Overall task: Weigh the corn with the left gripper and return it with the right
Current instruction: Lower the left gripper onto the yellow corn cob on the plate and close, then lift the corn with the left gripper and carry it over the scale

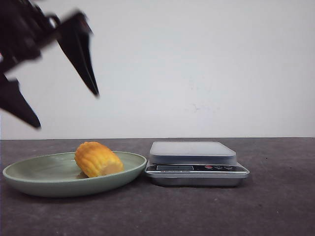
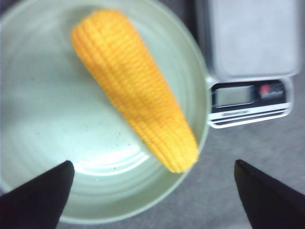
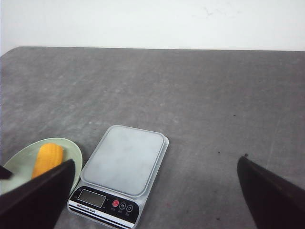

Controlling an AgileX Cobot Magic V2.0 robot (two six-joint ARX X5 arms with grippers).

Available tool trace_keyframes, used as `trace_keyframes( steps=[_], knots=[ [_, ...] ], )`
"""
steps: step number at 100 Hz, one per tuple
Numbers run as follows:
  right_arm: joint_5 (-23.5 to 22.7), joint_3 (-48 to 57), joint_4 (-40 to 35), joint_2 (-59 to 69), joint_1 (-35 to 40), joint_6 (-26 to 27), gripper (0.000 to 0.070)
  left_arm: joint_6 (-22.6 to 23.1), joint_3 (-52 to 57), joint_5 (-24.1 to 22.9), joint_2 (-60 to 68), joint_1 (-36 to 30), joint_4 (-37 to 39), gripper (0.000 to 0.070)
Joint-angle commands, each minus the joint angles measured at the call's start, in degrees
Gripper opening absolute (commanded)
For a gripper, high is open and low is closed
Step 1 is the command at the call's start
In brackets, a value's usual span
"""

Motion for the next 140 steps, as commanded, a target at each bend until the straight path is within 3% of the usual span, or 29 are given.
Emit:
trace_keyframes(
  steps=[1, 32, 48, 55, 68, 74, 105, 140],
  knots=[
    [-0.1, 0.9, 0.3, 0.1, 0.1, 0.7, 0.07, -0.6, 0.9, -0.3, 4.2, -0.9, 0.7, 0.07],
    [-0.1, 0.9, -1.4, -0.2, 0.1, 0.7, 0.07, -4.5, 0.9, -0.4, 13.2, -2.5, 5.1, 0.069],
    [0.0, 0.9, -1.9, -0.2, 0.1, 0.7, 0.07, -4.3, 0.9, -0.3, 13.3, -2.6, 6.3, 0.0184],
    [0.0, 0.9, -1.9, -0.2, 0.1, 0.7, 0.07, -3.7, 0.9, -0.3, 13.3, -2.6, 6.4, 0.0062],
    [0.0, 0.9, -1.9, -0.2, 0.1, 0.7, 0.07, -3.0, 0.9, -0.3, 13.3, -2.6, 6.9, 0.0062],
    [0.0, 0.9, -1.8, -0.2, 0.1, 0.7, 0.07, -2.4, 0.9, -0.3, 13.3, -2.6, 6.9, 0.0],
    [0.0, 0.9, -2.0, -0.2, 0.1, 0.7, 0.07, 0.4, 3.3, 4.5, 8.7, -2.7, 6.9, 0.0],
    [0.0, 0.9, -2.6, -0.2, 0.7, 0.7, 0.07, 0.4, 20.2, 4.6, -7.8, -3.0, 7.3, 0.0]
  ],
)
